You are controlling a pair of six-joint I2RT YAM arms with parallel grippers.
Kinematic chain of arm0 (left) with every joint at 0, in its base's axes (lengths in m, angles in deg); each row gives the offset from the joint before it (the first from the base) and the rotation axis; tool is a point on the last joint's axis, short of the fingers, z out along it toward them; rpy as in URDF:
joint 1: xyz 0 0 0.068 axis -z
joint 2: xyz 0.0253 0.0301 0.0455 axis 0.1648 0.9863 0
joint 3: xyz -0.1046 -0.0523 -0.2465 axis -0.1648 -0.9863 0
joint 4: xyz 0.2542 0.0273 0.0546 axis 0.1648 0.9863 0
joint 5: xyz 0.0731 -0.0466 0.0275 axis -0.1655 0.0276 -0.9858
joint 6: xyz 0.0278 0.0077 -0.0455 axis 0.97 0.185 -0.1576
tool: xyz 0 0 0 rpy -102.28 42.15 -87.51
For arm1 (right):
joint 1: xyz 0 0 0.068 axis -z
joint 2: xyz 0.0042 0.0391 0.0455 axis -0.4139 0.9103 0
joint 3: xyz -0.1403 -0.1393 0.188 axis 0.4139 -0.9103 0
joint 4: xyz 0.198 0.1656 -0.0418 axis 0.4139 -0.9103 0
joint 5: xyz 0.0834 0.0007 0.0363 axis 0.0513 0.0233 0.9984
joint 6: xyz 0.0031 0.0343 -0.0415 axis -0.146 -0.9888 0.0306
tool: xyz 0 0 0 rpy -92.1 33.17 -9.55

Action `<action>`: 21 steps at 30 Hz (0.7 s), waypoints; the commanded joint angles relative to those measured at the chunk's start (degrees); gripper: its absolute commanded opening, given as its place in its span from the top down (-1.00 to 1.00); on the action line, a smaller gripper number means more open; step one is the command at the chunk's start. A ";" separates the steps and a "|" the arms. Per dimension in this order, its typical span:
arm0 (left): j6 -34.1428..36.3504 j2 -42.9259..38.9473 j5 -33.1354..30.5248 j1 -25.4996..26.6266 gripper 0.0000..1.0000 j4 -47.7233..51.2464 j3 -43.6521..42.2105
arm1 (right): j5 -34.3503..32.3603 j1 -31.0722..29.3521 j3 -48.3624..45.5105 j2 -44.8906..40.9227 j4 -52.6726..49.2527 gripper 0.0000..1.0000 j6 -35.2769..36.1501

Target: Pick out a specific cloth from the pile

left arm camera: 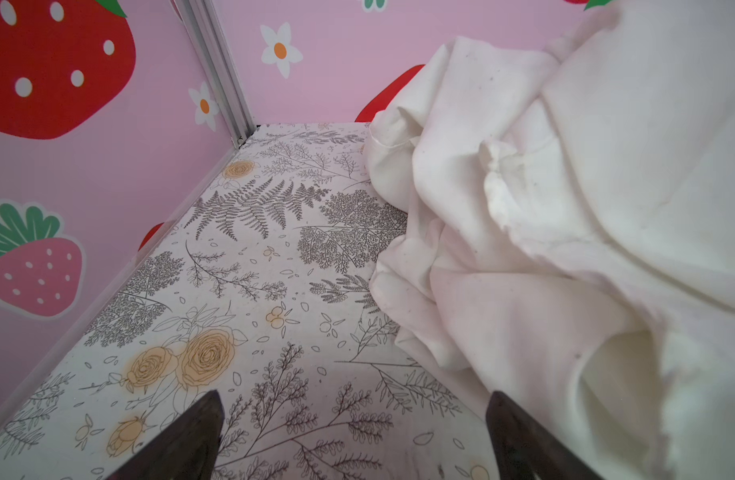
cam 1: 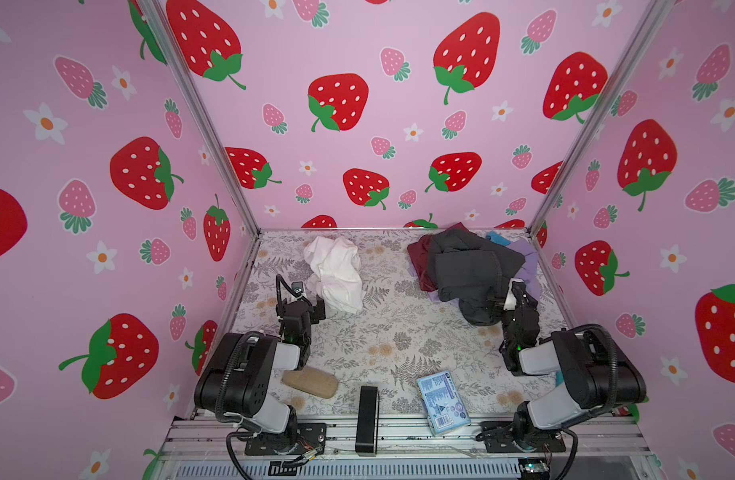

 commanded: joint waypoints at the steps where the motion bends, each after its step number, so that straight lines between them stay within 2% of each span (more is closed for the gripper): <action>1: -0.51 -0.38 3.82 -1.53 -0.99 3.17 2.63 | 0.94 0.45 0.81 0.50 -2.12 -0.99 1.27; 6: -3.18 -1.06 8.86 -4.95 -0.98 -1.40 -0.24 | 0.93 0.45 0.81 0.49 -2.07 -0.99 1.35; 10: -3.39 -1.10 11.11 -5.74 -0.99 -3.92 -1.61 | 0.93 0.45 0.81 0.55 -2.06 -0.99 1.43; 13: -3.55 -0.96 13.73 -6.76 -0.99 -0.94 0.04 | 0.93 0.47 0.81 0.57 -2.04 -0.99 1.34; 17: -3.16 0.00 15.04 -6.96 -0.99 9.73 6.11 | 0.87 0.48 0.97 0.57 -2.05 -0.99 1.35; 21: -2.98 0.15 14.97 -6.85 -1.00 10.06 6.35 | 0.89 0.45 0.90 0.57 -2.08 -0.99 1.38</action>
